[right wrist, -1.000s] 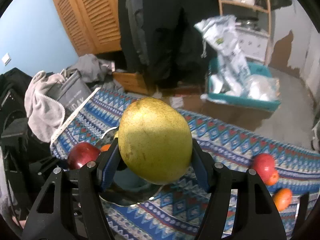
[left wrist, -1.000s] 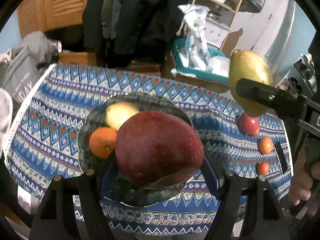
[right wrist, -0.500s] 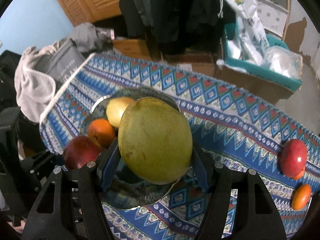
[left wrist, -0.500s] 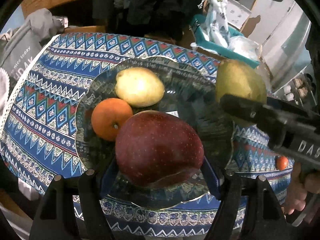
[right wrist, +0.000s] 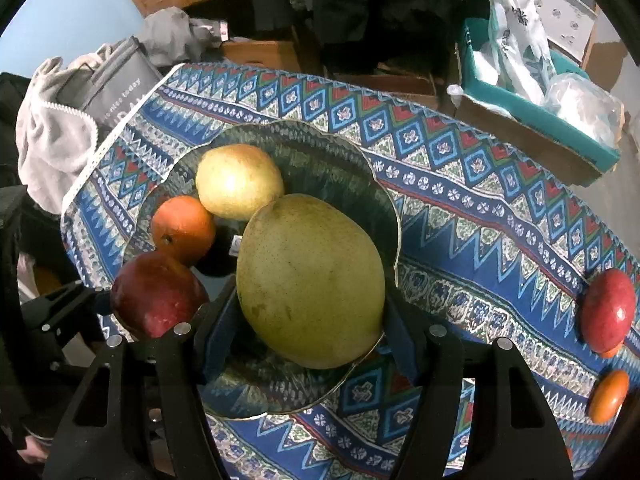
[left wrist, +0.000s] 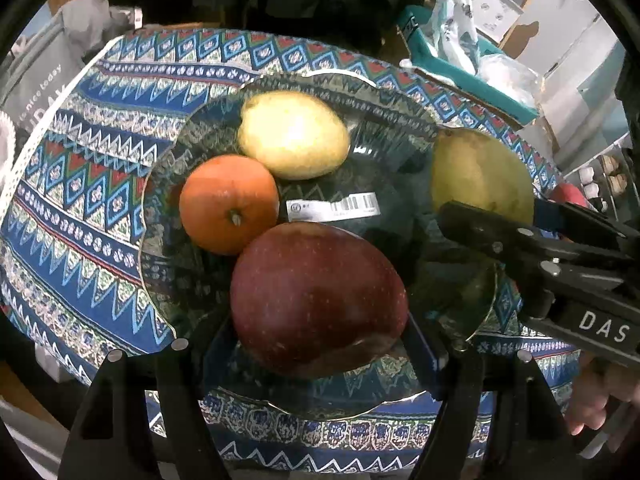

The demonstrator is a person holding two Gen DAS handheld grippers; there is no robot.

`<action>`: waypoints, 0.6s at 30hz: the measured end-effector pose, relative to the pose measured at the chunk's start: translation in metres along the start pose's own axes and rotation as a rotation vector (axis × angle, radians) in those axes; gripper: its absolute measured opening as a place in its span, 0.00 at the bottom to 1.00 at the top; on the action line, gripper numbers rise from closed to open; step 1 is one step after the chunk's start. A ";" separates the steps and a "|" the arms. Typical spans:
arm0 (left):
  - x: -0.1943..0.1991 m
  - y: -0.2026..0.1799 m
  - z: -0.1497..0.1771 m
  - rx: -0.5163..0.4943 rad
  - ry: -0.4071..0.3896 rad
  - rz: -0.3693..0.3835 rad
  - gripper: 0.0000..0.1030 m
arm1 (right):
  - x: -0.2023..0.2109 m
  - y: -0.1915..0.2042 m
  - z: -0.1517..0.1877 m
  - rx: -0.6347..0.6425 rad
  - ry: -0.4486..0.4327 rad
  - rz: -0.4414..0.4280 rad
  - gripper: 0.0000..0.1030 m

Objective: Organize fruits
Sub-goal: 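Lower the apple into the bowl and open the left tool while the right tool releases the mango there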

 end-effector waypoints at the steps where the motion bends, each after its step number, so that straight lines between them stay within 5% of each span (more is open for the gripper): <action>1: -0.002 0.001 0.000 0.006 0.010 -0.002 0.75 | -0.001 0.000 0.000 0.000 0.004 -0.001 0.65; 7: -0.022 0.011 0.002 0.059 0.092 0.005 0.75 | -0.009 -0.003 0.001 -0.004 0.034 0.000 0.66; 18: -0.001 0.003 0.007 0.018 0.031 -0.014 0.79 | 0.012 -0.005 -0.005 -0.029 -0.038 -0.051 0.65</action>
Point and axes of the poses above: each gripper's, at about its wrist camera, not at the fingertips, and x roughly against the way its jaws point, y to its left, z to its underside, the point moved 1 cm from there along -x, roughly the way its jaws point, and after that the axes turned 10 degrees about y, right-handed, at the moved point
